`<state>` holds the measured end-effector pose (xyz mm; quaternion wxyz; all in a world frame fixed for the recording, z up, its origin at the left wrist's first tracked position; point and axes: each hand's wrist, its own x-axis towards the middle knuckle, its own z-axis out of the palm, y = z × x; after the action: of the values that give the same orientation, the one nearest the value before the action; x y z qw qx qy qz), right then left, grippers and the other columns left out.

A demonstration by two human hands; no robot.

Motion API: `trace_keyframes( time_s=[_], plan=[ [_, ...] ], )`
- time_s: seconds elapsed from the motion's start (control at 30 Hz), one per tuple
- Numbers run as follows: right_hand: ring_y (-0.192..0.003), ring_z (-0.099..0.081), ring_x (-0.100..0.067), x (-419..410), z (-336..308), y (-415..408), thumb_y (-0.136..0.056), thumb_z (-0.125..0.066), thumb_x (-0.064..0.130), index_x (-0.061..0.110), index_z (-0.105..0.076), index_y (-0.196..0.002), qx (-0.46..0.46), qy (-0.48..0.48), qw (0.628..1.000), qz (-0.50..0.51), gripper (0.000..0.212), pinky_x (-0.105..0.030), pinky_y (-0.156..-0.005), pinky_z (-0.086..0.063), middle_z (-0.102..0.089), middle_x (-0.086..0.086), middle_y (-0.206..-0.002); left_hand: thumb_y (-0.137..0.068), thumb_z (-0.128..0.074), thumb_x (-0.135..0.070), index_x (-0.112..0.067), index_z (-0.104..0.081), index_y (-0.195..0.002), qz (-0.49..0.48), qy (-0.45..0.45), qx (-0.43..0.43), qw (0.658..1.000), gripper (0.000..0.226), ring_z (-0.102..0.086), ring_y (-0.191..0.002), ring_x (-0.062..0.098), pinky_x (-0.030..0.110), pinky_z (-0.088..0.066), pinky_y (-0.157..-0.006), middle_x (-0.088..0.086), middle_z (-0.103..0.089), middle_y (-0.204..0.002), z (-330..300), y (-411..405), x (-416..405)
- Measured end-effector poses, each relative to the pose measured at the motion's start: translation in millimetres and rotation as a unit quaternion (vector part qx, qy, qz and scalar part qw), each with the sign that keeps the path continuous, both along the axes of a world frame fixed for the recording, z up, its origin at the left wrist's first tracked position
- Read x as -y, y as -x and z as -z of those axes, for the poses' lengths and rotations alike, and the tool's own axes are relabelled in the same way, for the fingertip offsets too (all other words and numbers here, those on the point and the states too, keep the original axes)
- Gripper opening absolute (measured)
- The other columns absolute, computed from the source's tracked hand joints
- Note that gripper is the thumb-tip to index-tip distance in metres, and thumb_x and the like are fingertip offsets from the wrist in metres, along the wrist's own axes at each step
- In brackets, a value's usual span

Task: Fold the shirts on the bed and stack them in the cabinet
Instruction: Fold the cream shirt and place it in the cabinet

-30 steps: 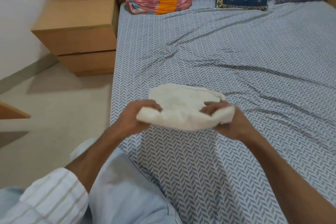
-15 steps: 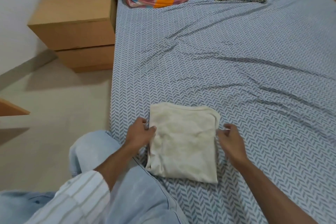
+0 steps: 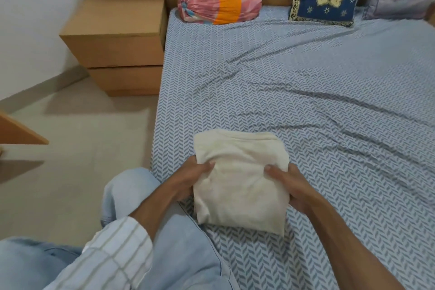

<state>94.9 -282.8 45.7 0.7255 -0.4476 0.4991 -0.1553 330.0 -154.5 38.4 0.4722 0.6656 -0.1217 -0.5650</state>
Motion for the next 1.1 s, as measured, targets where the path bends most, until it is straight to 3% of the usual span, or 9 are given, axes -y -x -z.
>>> trace_keyframes(
  time_s=[0.2, 0.33, 0.5, 0.63, 0.73, 0.9, 1.1],
  plan=[
    [-0.092, -0.073, -0.029, 6, -75, -47, -0.083, -0.07, 0.003, 0.011, -0.062, -0.122, 0.115, 0.023, 0.987, -0.113, 0.041, -0.041, -0.069, -0.06, -0.074, -0.014, -0.109, -0.096, -0.064, -0.012, -0.008, -0.06, -0.127, -0.044, 0.12, -0.015, 0.992, 0.032, -0.068, -0.109, 0.037, 0.056, -0.054, -0.093, 0.017, -0.071, -0.119, -80, -40, -40],
    [-0.109, -0.066, -0.037, -12, -117, -97, -0.069, -0.079, 0.008, 0.008, -0.057, -0.133, 0.182, 0.022, 0.962, -0.203, 0.068, -0.046, -0.079, -0.059, -0.067, -0.019, -0.125, -0.076, -0.071, -0.008, -0.007, -0.058, -0.128, -0.075, 0.202, -0.022, 0.976, 0.053, -0.068, -0.107, 0.036, 0.048, -0.059, -0.086, 0.02, -0.068, -0.124, -132, -70, -101],
    [-0.101, -0.07, -0.034, -74, -144, -183, -0.076, -0.073, 0.005, 0.007, -0.061, -0.128, 0.194, 0.021, 0.946, -0.258, 0.054, -0.046, -0.081, -0.06, -0.07, -0.019, -0.12, -0.078, -0.068, 0.0, -0.012, -0.057, -0.129, -0.173, 0.256, -0.006, 0.951, 0.053, -0.068, -0.106, 0.038, 0.052, -0.058, -0.089, 0.02, -0.067, -0.125, -155, -103, -192],
    [-0.094, -0.072, -0.03, -122, -141, -247, -0.089, -0.062, 0.0, 0.006, -0.056, -0.132, 0.181, 0.004, 0.94, -0.289, 0.044, -0.039, -0.071, -0.06, -0.072, -0.018, -0.114, -0.09, -0.061, -0.001, -0.017, -0.054, -0.136, -0.275, 0.245, 0.001, 0.93, 0.049, -0.069, -0.103, 0.035, 0.054, -0.057, -0.088, 0.017, -0.069, -0.122, -147, -128, -246],
    [-0.098, -0.072, -0.031, -146, -138, -291, -0.09, -0.062, 0.001, 0.012, -0.057, -0.133, 0.16, -0.003, 0.929, -0.335, 0.044, -0.04, -0.072, -0.06, -0.072, -0.016, -0.116, -0.096, -0.057, -0.006, -0.017, -0.053, -0.139, -0.311, 0.227, -0.015, 0.923, 0.044, -0.07, -0.104, 0.034, 0.053, -0.058, -0.088, 0.015, -0.069, -0.123, -130, -150, -281],
    [-0.104, -0.071, -0.031, -169, -118, -373, -0.073, -0.075, -0.004, 0.024, -0.058, -0.13, 0.123, -0.035, 0.897, -0.422, 0.065, -0.045, -0.079, -0.06, -0.072, -0.012, -0.119, -0.076, -0.067, 0.001, -0.015, -0.056, -0.131, -0.33, 0.235, -0.037, 0.913, 0.059, -0.073, -0.097, 0.031, 0.043, -0.061, -0.074, 0.013, -0.073, -0.113, -95, -200, -324],
    [-0.114, -0.066, -0.036, -181, -68, -486, -0.074, -0.067, -0.012, 0.03, -0.053, -0.138, 0.071, -0.091, 0.875, -0.47, 0.078, -0.052, -0.083, -0.059, -0.068, -0.012, -0.127, -0.072, -0.061, 0.012, -0.016, -0.052, -0.138, -0.363, 0.2, -0.081, 0.907, 0.072, -0.068, -0.108, 0.038, 0.049, -0.06, -0.079, 0.019, -0.067, -0.124, -40, -291, -351]
  ],
)
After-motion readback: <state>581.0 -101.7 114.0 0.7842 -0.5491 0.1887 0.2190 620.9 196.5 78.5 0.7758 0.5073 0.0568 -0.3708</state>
